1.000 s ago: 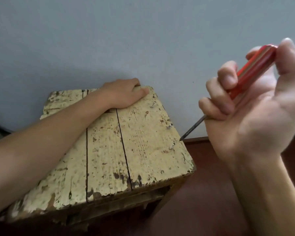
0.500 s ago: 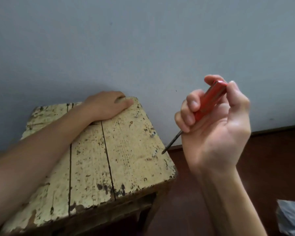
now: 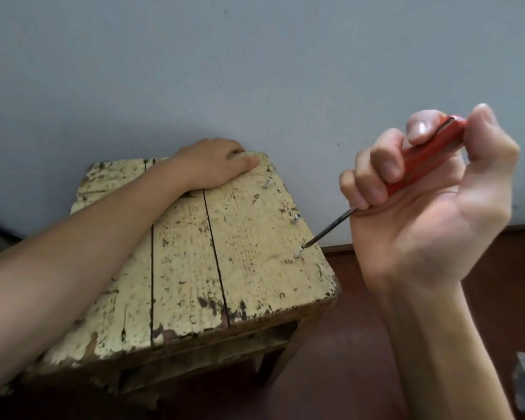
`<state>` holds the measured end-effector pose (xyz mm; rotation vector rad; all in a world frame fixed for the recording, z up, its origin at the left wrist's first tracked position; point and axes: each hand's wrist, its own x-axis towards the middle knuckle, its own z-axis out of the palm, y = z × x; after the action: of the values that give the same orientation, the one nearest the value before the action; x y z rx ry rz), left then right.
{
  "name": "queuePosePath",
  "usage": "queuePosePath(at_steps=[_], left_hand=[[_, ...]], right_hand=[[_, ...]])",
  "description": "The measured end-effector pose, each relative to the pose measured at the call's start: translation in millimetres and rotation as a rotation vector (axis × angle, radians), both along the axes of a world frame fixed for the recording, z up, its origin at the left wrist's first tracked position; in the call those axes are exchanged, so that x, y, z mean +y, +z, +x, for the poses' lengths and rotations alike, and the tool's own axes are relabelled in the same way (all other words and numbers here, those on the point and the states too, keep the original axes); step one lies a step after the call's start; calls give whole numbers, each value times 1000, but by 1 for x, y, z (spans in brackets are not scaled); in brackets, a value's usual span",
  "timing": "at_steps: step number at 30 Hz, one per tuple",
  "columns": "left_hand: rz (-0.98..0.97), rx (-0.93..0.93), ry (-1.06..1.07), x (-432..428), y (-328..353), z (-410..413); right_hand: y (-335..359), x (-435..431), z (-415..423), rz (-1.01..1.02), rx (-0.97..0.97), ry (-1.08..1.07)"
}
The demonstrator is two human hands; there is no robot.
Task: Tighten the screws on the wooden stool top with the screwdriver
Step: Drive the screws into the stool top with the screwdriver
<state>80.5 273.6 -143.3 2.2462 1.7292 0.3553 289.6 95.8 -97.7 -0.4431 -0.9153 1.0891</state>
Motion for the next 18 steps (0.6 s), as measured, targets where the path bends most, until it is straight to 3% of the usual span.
queuePosePath(at_steps=[18], left_hand=[[-15,3,6,-1,0,0]], right_hand=[[-2,3,-1,3,-15,42]])
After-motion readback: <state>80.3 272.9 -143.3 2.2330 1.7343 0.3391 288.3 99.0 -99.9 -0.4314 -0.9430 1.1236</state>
